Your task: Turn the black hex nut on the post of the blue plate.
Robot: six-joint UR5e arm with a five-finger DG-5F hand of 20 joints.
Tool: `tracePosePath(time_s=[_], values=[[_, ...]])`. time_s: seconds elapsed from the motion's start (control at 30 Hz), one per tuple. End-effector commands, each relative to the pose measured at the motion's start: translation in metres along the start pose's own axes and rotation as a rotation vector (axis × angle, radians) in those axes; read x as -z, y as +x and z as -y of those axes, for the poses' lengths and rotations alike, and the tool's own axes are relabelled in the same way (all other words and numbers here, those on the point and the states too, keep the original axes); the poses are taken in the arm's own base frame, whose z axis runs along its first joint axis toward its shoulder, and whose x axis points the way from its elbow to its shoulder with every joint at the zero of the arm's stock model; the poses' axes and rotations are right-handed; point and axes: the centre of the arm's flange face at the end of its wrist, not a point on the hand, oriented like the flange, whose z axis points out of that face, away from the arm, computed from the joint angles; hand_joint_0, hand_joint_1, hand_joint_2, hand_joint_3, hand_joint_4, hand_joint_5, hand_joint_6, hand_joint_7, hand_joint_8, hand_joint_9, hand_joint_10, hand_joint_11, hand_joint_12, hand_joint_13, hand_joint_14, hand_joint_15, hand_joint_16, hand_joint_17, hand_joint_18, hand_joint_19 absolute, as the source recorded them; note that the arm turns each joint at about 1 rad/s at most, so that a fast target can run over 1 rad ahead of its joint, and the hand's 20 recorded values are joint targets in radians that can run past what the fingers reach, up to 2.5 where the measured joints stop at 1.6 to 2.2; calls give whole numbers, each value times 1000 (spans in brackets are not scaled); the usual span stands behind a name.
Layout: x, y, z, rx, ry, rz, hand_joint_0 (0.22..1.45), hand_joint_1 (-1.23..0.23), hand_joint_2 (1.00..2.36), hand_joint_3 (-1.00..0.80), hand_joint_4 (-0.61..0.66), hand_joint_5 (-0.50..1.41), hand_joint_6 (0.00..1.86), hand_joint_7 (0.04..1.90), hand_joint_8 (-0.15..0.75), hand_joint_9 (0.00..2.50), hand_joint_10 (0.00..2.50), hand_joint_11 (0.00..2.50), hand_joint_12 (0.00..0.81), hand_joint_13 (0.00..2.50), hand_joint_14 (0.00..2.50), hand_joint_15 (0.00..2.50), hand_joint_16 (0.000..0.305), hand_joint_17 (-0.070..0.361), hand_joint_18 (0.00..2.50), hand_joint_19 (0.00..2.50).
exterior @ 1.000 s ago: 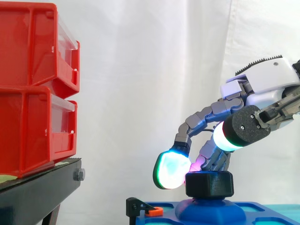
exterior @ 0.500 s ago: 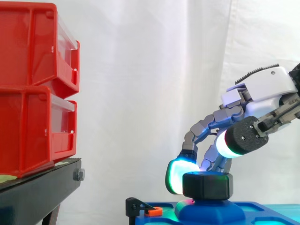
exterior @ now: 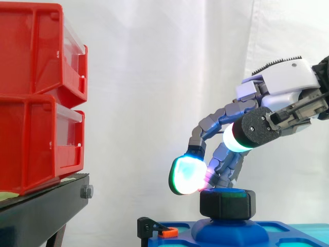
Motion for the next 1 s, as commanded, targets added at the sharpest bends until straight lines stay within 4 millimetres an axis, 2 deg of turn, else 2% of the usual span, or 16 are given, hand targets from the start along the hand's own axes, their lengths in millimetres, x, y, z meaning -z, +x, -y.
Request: tracePosePath(time_s=[0.0,0.53,0.6,0.97], values=[[-2,-3,-7,-7,-12,11,499,-434,1001,-486,263,-171,503,796,321,693,0,48,389,836,9,226,60,134,727,361],[-8,10,-36,-6,-19,17,498,-432,1001,-483,265,-167,503,793,323,716,2,59,389,873,9,236,60,134,738,366],[-11,20,-35,-4,-8,2,498,-431,1002,-484,266,-165,503,795,324,724,2,62,388,874,9,236,60,134,740,364],[-9,22,-35,2,7,-18,499,-430,1001,-486,272,-162,503,796,325,740,0,67,390,884,9,238,60,135,750,367]])
